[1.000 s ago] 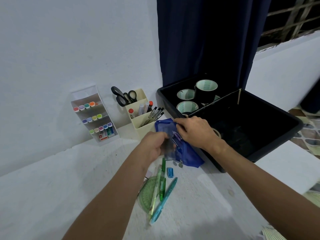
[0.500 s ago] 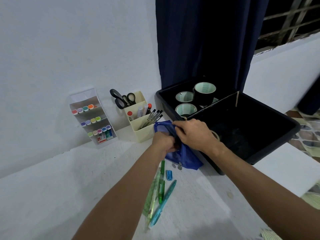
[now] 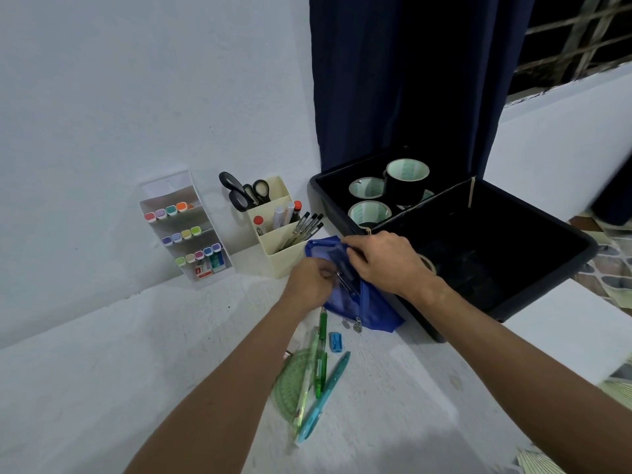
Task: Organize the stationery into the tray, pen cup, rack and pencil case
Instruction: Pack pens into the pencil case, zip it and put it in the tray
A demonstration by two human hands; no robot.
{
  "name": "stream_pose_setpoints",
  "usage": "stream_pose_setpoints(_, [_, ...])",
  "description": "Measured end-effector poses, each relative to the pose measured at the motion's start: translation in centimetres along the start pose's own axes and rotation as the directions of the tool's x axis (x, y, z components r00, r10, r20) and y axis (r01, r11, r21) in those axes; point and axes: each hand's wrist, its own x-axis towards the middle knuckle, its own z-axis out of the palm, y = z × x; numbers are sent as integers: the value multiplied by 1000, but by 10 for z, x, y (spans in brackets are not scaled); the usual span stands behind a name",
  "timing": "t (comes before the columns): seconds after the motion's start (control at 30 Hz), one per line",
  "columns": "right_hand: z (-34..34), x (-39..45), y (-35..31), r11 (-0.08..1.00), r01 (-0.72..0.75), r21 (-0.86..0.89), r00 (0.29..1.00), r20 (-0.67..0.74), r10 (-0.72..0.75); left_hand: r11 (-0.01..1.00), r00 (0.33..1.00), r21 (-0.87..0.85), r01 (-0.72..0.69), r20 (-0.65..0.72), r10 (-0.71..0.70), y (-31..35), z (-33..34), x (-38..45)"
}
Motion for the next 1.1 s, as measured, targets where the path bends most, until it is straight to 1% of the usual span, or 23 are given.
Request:
stream_pose_setpoints(0.07, [-1, 0, 0, 1000, 3, -1, 1000, 5, -3, 1000, 1000, -1, 10, -17, -10, -6, -11, -3])
stream_pose_setpoints(0.13, [-1, 1, -1, 1000, 4, 1, 1000, 5, -4, 999, 1000, 35, 21, -17, -21, -15, -24, -7])
stream_pose_setpoints(0.2, [-1, 1, -1, 1000, 5, 5, 1000, 2, -5, 991, 999, 129, 43, 17, -45, -25, -39, -13])
stream_pose_setpoints(0.3, [-1, 0, -1, 1000, 10, 6, 1000, 4, -10, 954, 982, 268, 130, 100, -162, -40, -60, -23])
stream_pose_setpoints(0.37, [0, 0, -1, 1000, 16, -1, 1000, 6, -16, 913, 966, 383, 140, 150, -211, -46, -68, -33])
stream_pose_setpoints(0.43, [0, 0, -1, 1000, 17, -8, 1000, 7, -17, 887, 951, 445, 127, 200, -236, -47, -70, -42])
stream_pose_setpoints(0.5, [0, 0, -2, 1000, 14, -11, 1000, 11, -13, 881, 939, 461, 110, 244, -245, -46, -65, -48])
stream_pose_setpoints(0.67, [0, -1, -3, 1000, 12, -6, 1000, 12, -12, 899, 943, 433, 69, 267, -201, -47, -54, -50])
stream_pose_setpoints(0.8, [-1, -1, -2, 1000, 11, 3, 1000, 5, -11, 884, 948, 462, 76, 242, -208, -45, -47, -47])
stream_pose_setpoints(0.97, [0, -2, -1, 1000, -3, 14, 1000, -5, 3, 884, 970, 466, 29, 202, -138, -45, -40, -44])
stream_pose_setpoints(1.03, [0, -2, -1, 1000, -11, 22, 1000, -4, 11, 897, 987, 441, 23, 133, -90, -35, -44, -42])
stream_pose_setpoints(1.1, [1, -1, 0, 999, -24, 32, 1000, -10, 25, 929, 999, 369, 31, 6, -36, -16, -51, -41])
